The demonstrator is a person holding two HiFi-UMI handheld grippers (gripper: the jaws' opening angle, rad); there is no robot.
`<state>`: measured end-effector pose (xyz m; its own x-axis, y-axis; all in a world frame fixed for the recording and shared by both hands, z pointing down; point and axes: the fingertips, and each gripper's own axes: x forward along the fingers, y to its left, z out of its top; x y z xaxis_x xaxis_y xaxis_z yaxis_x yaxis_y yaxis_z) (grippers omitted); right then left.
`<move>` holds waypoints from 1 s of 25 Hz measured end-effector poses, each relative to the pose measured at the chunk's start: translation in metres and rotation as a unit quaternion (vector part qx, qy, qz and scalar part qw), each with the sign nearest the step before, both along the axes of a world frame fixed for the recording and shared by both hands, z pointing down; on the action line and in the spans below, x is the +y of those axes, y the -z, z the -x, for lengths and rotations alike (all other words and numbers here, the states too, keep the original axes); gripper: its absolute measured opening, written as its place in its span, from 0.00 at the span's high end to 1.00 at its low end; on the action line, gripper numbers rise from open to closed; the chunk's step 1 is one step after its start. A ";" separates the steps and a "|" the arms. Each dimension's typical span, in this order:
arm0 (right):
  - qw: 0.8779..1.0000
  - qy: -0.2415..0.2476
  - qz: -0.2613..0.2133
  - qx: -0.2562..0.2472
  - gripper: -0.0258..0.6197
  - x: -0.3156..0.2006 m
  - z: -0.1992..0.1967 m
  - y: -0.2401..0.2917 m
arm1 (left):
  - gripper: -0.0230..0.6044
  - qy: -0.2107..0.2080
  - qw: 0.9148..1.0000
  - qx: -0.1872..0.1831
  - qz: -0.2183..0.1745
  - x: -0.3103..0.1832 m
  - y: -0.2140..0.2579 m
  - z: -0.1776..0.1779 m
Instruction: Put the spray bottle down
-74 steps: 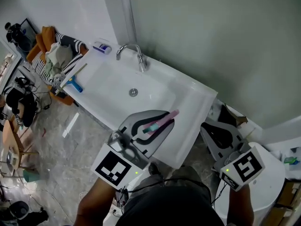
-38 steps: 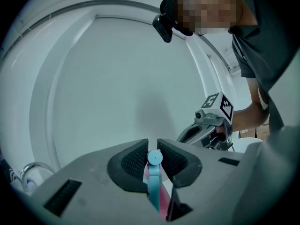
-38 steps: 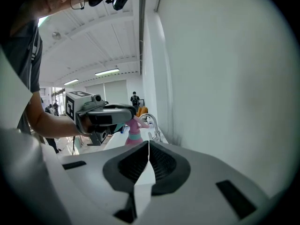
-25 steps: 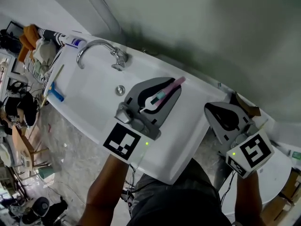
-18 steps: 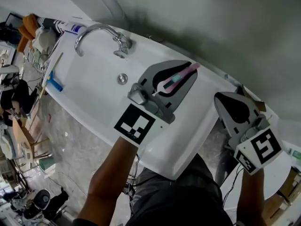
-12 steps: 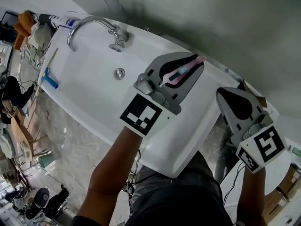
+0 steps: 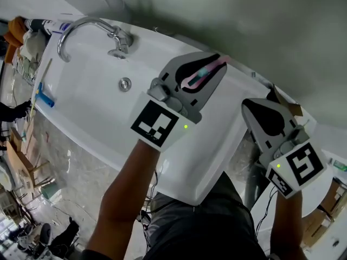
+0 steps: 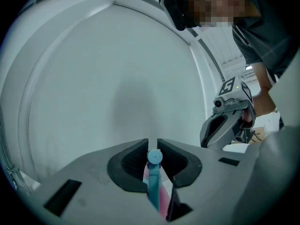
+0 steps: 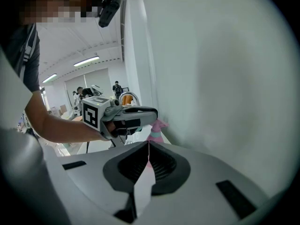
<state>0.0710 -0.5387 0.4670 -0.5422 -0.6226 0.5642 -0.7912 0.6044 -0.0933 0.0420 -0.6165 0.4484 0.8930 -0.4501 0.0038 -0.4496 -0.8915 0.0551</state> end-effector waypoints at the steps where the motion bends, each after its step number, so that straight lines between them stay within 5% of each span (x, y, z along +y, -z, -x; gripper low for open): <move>1: 1.000 -0.001 0.002 0.001 0.95 0.000 -0.001 -0.001 | 0.87 0.000 1.000 0.002 0.002 -0.001 -0.002 -0.001; 25: 0.999 -0.030 0.016 0.005 0.95 0.008 -0.033 -0.030 | 0.87 0.024 0.997 0.069 -0.002 -0.010 -0.022 -0.013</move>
<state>0.1042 -0.5309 0.4966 -0.4993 -0.6345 0.5900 -0.8264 0.5534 -0.1042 0.0554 -0.6265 0.4709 0.8624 -0.4920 -0.1196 -0.4799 -0.8695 0.1169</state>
